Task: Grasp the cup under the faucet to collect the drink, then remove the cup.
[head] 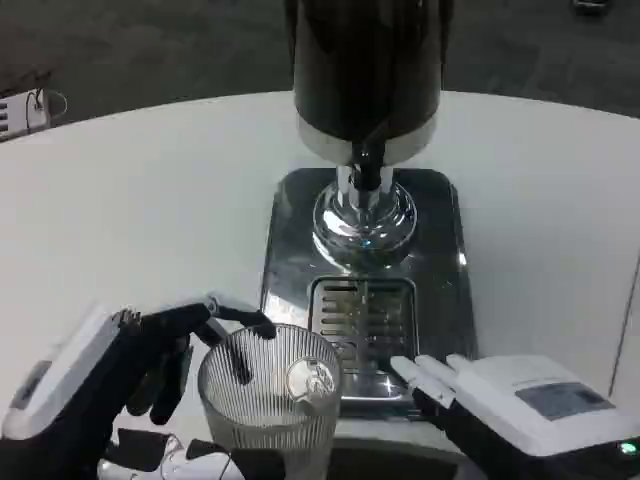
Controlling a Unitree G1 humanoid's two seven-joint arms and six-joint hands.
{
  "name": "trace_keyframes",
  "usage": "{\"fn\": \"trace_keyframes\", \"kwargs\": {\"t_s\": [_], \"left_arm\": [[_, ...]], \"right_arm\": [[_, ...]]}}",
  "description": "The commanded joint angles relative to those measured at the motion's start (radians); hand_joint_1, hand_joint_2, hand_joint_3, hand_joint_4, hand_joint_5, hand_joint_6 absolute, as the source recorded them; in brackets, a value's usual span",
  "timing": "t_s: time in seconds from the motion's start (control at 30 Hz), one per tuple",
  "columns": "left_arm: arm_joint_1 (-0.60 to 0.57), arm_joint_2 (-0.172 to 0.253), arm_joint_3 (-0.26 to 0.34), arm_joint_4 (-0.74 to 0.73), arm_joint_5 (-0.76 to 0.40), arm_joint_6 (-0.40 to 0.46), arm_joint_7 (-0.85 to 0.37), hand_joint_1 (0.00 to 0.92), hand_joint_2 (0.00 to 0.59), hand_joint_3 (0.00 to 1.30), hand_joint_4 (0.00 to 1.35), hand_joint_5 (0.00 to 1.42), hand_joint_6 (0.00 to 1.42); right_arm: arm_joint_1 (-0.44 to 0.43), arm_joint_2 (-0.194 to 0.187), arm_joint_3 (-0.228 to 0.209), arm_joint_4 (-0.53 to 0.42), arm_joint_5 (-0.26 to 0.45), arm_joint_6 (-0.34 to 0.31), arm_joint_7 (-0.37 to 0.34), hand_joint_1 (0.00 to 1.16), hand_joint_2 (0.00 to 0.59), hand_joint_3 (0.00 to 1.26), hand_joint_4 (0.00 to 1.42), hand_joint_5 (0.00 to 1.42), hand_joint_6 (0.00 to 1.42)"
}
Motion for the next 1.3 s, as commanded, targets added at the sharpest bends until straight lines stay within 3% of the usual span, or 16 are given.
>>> {"fn": "trace_keyframes", "kwargs": {"t_s": [0.03,0.77,1.3], "left_arm": [[0.008,-0.006,0.011,-0.018,-0.030,-0.013,0.000,0.520,0.000,0.98,1.07,1.30,1.42],[0.002,-0.017,0.005,-0.010,-0.024,-0.007,0.002,0.521,0.000,0.98,1.09,1.30,1.42],[-0.101,-0.083,-0.015,0.077,0.089,0.011,0.059,0.522,0.000,0.98,1.09,1.30,1.42]], "right_arm": [[0.002,0.005,-0.006,-0.010,0.000,-0.009,0.015,0.51,0.464,0.00,0.00,0.00,0.00],[0.013,0.019,-0.010,-0.025,-0.012,-0.007,0.018,0.50,0.461,0.00,0.00,0.00,0.00],[0.033,0.050,-0.015,-0.057,-0.016,-0.018,0.007,0.49,0.457,0.00,0.00,0.00,0.00]]}}
